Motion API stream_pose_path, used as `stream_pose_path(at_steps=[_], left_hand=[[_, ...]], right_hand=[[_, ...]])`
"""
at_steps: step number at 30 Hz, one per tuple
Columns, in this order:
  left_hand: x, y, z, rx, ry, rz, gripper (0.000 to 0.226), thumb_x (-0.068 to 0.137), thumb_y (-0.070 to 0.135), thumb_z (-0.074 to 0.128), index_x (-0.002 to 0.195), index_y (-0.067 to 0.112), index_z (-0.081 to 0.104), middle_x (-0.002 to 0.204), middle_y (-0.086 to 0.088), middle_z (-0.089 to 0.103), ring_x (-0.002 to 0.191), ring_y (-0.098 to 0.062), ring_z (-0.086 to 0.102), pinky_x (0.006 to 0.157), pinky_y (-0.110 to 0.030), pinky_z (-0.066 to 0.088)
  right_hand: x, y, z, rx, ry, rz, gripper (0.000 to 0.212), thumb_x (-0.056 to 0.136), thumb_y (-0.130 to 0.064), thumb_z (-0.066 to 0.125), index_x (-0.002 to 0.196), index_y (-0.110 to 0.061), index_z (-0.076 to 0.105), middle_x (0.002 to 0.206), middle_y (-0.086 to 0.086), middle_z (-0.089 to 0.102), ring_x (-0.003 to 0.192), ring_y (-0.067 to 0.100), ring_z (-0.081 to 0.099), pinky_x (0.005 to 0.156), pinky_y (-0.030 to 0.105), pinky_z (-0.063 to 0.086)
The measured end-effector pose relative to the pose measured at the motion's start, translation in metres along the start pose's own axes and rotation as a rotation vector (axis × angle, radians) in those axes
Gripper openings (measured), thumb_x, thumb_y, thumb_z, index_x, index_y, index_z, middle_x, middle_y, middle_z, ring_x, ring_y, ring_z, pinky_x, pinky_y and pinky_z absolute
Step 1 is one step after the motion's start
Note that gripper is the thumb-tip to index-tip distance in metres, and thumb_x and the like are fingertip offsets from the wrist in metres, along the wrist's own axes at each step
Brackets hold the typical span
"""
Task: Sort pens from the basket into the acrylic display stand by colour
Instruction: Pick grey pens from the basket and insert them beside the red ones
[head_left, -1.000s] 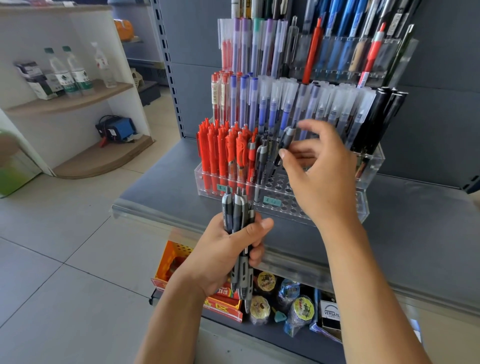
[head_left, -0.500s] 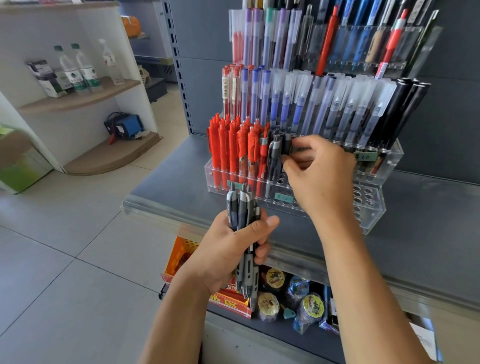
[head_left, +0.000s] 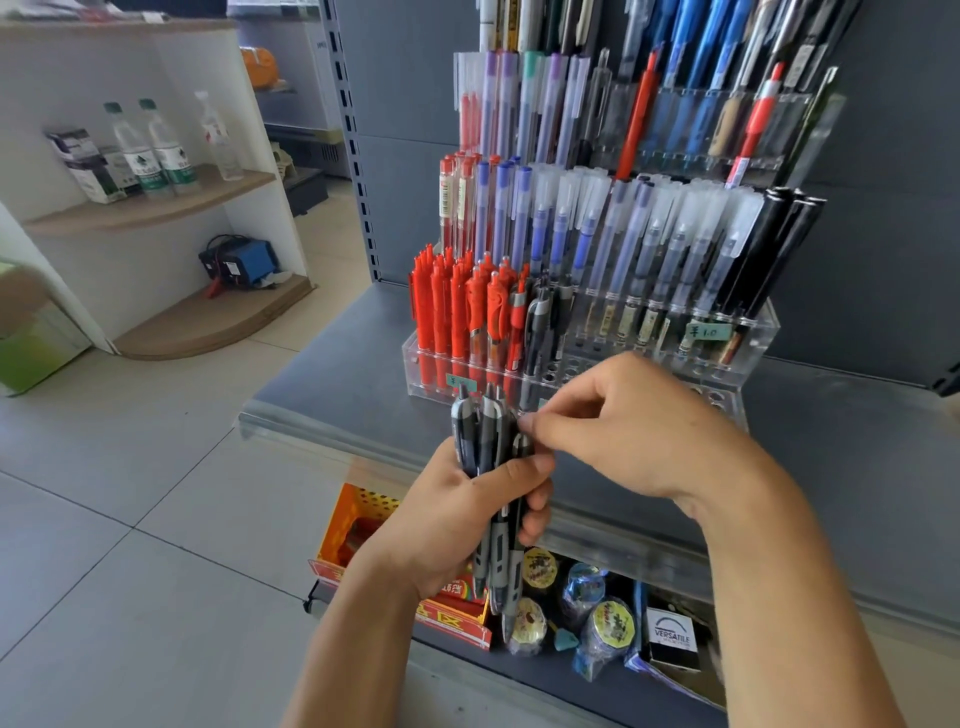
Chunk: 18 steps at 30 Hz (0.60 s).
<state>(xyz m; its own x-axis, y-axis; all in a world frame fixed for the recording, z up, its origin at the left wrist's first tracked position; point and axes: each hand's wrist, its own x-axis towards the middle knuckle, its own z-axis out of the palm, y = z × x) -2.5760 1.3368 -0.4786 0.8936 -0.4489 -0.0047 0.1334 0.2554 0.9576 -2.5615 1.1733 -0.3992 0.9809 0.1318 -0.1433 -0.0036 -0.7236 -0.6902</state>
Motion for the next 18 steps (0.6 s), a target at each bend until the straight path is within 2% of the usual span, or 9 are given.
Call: stream_pose_path(at_steps=[5,9,13,18], left_hand=[[-0.001,0.002,0.002,0.038,0.001,0.005,0.013,0.092,0.013,0.062,0.079,0.012,0.063,0.068,-0.01,0.057,0.057,-0.021,0.057,0.056,-0.029,0.048],[0.001,0.003,0.005,-0.012,0.021,0.004,0.012,0.091,0.017,0.063,0.08,0.013,0.067,0.068,-0.011,0.061,0.057,-0.023,0.061,0.057,-0.031,0.051],[0.001,0.006,0.009,-0.055,0.024,-0.002,0.023,0.091,0.026,0.062,0.076,0.008,0.066,0.068,-0.014,0.064,0.059,-0.026,0.065,0.059,-0.032,0.054],[0.002,0.005,0.01,-0.038,0.027,-0.019,0.028,0.092,0.027,0.062,0.082,0.001,0.057,0.07,-0.014,0.065,0.061,-0.026,0.067,0.06,-0.031,0.056]], right_hand=[[-0.004,0.002,-0.004,0.116,-0.033,-0.058,0.009,0.083,-0.031,0.083,0.074,-0.027,0.081,0.07,-0.015,0.074,0.069,-0.002,0.067,0.068,0.023,0.046],[-0.003,0.003,-0.002,0.237,-0.001,-0.048,0.008,0.079,-0.025,0.084,0.075,-0.021,0.078,0.069,-0.011,0.074,0.067,-0.002,0.067,0.07,0.025,0.047],[-0.001,0.005,-0.007,0.429,0.097,-0.062,0.009,0.077,-0.028,0.083,0.076,-0.021,0.078,0.07,-0.007,0.071,0.066,-0.001,0.064,0.068,0.027,0.046],[0.003,0.011,-0.013,0.56,0.24,-0.083,0.006,0.083,-0.024,0.079,0.082,-0.02,0.075,0.074,-0.007,0.071,0.069,0.004,0.066,0.061,0.023,0.048]])
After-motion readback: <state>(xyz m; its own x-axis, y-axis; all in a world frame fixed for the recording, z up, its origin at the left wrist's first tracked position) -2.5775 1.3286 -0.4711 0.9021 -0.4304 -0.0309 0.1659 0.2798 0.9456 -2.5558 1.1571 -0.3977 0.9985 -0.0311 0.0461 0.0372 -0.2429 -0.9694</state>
